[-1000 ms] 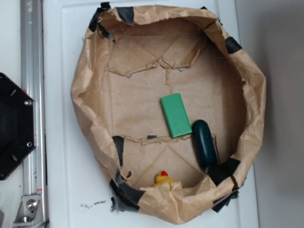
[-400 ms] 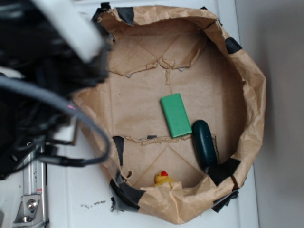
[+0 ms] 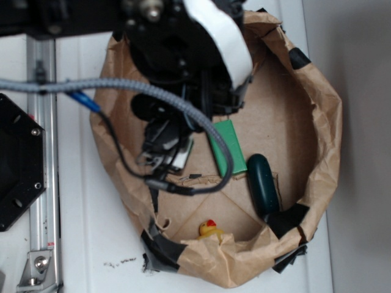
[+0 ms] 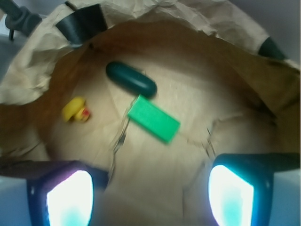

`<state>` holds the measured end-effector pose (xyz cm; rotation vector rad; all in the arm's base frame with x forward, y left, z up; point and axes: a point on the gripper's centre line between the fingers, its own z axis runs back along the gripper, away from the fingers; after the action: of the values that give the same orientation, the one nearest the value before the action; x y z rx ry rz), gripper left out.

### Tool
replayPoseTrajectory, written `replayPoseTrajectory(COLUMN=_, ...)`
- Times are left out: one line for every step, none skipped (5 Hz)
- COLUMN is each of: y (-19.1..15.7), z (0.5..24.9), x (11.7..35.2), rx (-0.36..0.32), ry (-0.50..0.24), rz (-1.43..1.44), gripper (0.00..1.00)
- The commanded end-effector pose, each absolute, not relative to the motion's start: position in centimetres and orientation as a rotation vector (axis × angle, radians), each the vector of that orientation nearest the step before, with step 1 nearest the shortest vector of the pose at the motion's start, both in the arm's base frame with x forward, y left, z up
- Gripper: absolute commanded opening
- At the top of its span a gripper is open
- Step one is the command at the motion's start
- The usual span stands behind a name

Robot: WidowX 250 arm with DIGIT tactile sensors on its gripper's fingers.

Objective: Grab the green block.

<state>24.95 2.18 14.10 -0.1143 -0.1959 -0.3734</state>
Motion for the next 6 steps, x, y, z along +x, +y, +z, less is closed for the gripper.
replayPoseTrajectory(y=2.5, z=15.2, x=25.7, rx=-0.091, ry=-0.247, rz=-0.349, gripper=1.00)
replayPoseTrajectory(y=2.5, z=15.2, x=25.7, rx=-0.091, ry=-0.247, rz=-0.349, gripper=1.00)
replayPoseTrajectory(y=2.1, z=10.8, x=28.3, rx=0.063, ry=-0.135, rz=-0.488, gripper=1.00)
replayPoseTrajectory(y=2.1, z=8.6, x=28.8, rx=0.016, ry=-0.118, rz=-0.612, gripper=1.00)
replayPoseTrajectory(y=1.7, z=7.3, x=27.8, rx=0.017, ry=-0.178, rz=-0.749, gripper=1.00)
replayPoseTrajectory(y=1.9, z=5.9, x=27.9, rx=-0.020, ry=-0.204, rz=-0.828, gripper=1.00)
